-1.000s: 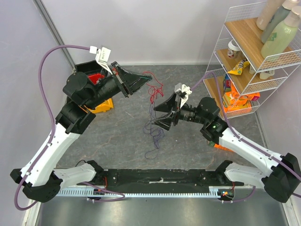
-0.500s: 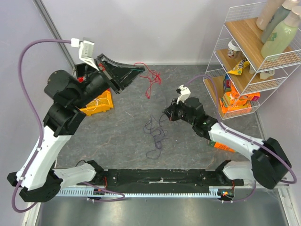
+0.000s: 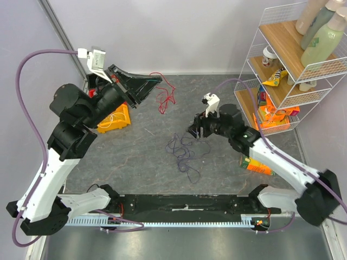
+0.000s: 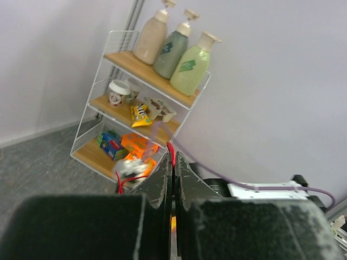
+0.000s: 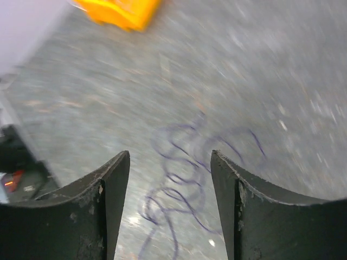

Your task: Untangle the cables

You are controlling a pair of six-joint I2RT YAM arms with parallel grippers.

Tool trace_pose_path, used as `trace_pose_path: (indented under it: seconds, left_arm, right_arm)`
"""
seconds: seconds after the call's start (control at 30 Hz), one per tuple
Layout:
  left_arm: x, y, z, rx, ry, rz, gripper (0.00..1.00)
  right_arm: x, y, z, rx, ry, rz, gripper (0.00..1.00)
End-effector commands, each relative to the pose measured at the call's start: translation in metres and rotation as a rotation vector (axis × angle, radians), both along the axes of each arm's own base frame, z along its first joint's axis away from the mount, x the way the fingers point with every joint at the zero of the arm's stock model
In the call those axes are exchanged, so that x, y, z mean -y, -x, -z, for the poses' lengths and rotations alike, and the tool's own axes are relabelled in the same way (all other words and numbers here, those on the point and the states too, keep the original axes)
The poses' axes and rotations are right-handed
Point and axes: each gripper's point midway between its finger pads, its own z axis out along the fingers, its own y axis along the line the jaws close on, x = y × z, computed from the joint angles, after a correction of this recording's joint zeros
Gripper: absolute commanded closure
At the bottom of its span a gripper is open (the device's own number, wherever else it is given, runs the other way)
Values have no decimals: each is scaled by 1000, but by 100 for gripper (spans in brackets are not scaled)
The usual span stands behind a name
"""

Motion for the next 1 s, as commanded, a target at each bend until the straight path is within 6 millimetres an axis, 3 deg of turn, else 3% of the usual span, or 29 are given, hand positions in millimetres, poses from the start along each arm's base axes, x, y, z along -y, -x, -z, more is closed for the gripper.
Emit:
trace_pose_path:
  seconds: [0.0,0.07,0.2,0.37,0.53,0.7,0.87,0.97]
  left_arm:
    - [-8,-13,14,-87,22,-82,98]
    - [-10,-18,19,-124,36,-104,98]
    - [-13,-20,25,-162,48,-122,98]
    - [-14,-20,31,-181,50,-126,98]
    - [-12,-20,34,-193,48,-117,98]
    - [-10,-20,34,-191,47,-104,98]
    - [-9,-17,32,-186,49,-93,98]
    - [-7,-15,31,-182,46,-79,98]
  right_arm:
    - [-45,57,-132,346,-307,-379,29]
    - [-46,61,-160,423,-358,-370,28]
    - [-46,50,-198,494,-431,-297,29]
    - [-62,42,-221,475,-494,-295,39]
    - [-77,49,-232,484,-530,-343,40]
    - [-86,51,-231,483,-541,-366,41]
    - [-87,37,-229,488,-529,-307,50]
    - [-85,29,-228,495,-521,-266,51]
